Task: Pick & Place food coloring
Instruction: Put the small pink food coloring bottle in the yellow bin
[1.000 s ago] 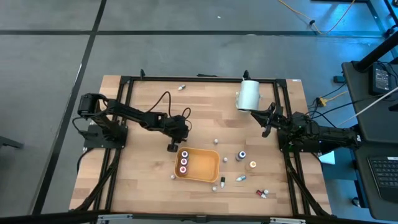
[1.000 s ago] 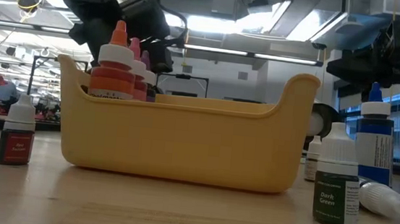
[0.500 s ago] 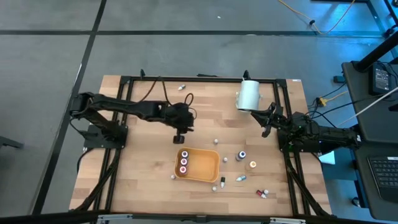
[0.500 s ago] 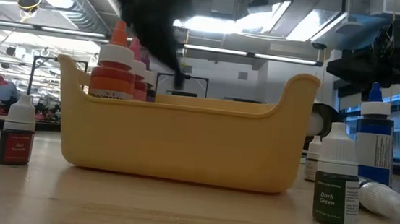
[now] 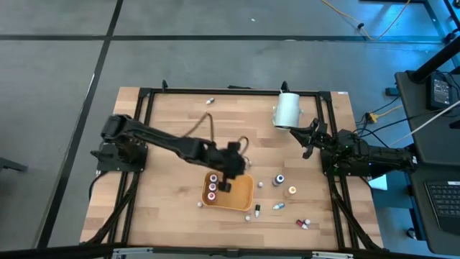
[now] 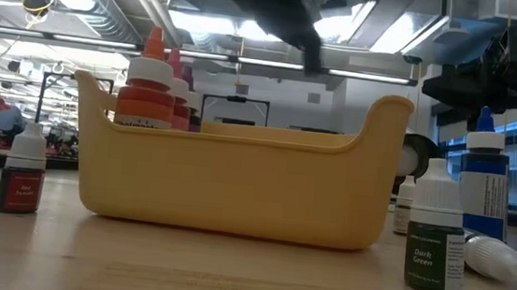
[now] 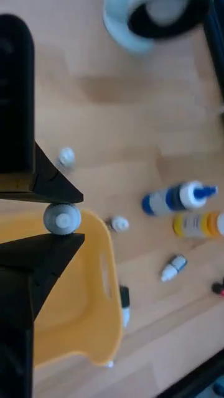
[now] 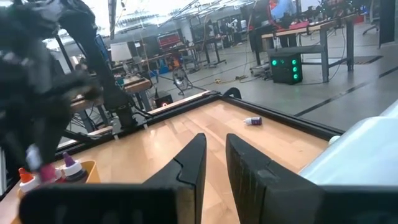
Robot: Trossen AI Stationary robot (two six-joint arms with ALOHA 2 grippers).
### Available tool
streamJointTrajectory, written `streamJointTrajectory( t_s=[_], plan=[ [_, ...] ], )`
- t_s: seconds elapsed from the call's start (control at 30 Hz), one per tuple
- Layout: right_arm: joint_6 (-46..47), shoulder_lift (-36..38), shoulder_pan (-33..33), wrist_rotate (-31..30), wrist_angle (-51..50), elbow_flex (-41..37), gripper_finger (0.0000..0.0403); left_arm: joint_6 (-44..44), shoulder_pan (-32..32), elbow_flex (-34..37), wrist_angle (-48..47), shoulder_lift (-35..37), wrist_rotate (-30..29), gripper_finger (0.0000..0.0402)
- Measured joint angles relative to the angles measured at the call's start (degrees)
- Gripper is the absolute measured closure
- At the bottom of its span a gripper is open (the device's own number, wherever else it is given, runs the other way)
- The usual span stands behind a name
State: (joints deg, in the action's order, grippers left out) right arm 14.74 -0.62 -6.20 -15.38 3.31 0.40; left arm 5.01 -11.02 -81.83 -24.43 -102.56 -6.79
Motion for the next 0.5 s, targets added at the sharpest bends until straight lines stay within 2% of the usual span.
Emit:
streamJointTrajectory(
  t_s=[0.2,0.4,0.5],
  plan=[
    [0.1,0.0,0.0,2.3,-0.2,0.0,0.0337,-5.4,-2.7,-7.0,-1.4,-8.3,-0.1,0.0338],
    [0.2,0.0,0.0,6.5,-0.8,0.0,0.0337,-12.5,-4.4,-7.9,-2.7,-12.4,-0.3,0.0338],
    [0.2,0.0,0.0,7.3,-1.0,0.0,0.0337,-14.1,-5.2,-7.9,-2.4,-14.0,-2.4,0.0338]
  ],
)
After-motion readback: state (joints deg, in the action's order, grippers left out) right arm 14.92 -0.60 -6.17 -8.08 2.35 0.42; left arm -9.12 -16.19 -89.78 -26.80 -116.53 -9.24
